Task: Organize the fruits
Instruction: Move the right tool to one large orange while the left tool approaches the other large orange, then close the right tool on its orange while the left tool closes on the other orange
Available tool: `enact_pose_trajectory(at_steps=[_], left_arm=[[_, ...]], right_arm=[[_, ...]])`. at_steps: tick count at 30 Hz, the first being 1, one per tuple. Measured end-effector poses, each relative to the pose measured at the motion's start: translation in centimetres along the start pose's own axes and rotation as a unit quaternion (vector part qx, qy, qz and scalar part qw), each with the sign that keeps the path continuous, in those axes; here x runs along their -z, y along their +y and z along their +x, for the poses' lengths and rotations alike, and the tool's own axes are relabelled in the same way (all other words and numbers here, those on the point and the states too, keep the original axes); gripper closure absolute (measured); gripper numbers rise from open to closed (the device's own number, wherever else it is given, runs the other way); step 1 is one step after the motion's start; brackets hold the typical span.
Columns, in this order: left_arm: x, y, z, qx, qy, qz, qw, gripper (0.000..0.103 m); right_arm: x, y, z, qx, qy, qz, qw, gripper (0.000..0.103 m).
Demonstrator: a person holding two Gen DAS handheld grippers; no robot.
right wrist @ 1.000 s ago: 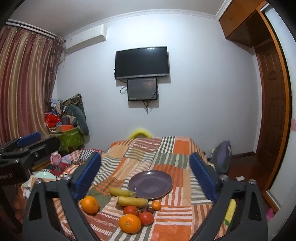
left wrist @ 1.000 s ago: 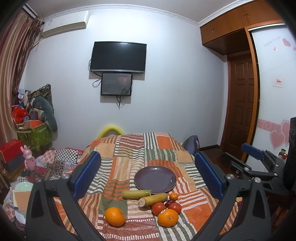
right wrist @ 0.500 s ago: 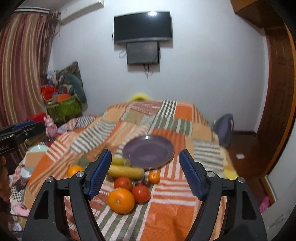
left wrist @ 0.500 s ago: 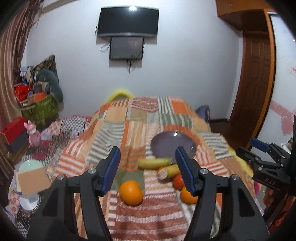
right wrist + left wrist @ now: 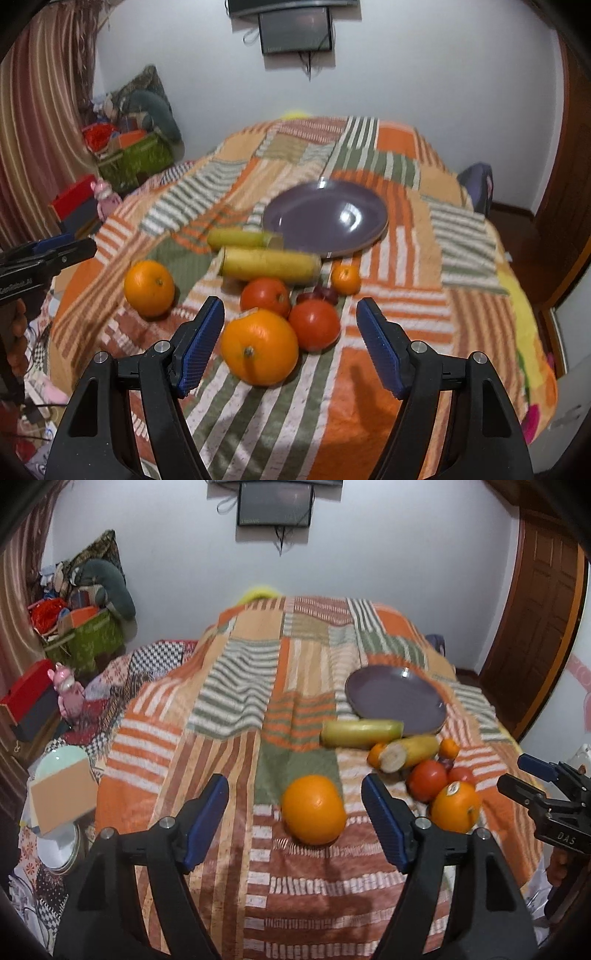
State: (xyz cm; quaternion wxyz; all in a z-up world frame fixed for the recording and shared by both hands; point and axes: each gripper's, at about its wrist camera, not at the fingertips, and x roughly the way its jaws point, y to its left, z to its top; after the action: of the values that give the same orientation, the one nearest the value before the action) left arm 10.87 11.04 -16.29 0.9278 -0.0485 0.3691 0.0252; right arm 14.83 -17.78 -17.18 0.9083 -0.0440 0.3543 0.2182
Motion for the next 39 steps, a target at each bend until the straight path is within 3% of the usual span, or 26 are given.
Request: enact_pose_trajectory(at_steps=[11,18,23,29,34,39], left_arm=[[2.4,0.7,3.3,0.022,0.061,0.01,0.9979,0.025],[2.4,0.4,5.7,0.037,0.087,0.011,0.9954,0.025],[1.9,-0.4,7.1,0.052,0.1,0.016,0.9935,0.025],[1.7,-1.0,9.2,0.048,0.12,0.012,0.9915,0.025],[1.6,-1.0,10.0,0.037,0.126,0.005,0.9914,0.04],[1.8,-1.1,9.3,0.032,0.125,0.007,0.9917,0.041]], right_arm=[[1.6,1.3,4.2,-0.001,0.075,-0.009,0.997,0.032],[1.9,1.4,5.8,-0.02,0.1,0.002,0.995,0.03],[1.9,1.6,5.9,-0.021,0.094,-0.009,0.995,0.029],[1.8,1.4,5.9,-0.028,0.089,-0.013,0.996,0.039],[1.8,1.2,5.8,-0.035,0.087,-0.008,0.996,0.04],[1.6,0.9,5.7,-0.042,0.089,0.002,0.995,0.041]])
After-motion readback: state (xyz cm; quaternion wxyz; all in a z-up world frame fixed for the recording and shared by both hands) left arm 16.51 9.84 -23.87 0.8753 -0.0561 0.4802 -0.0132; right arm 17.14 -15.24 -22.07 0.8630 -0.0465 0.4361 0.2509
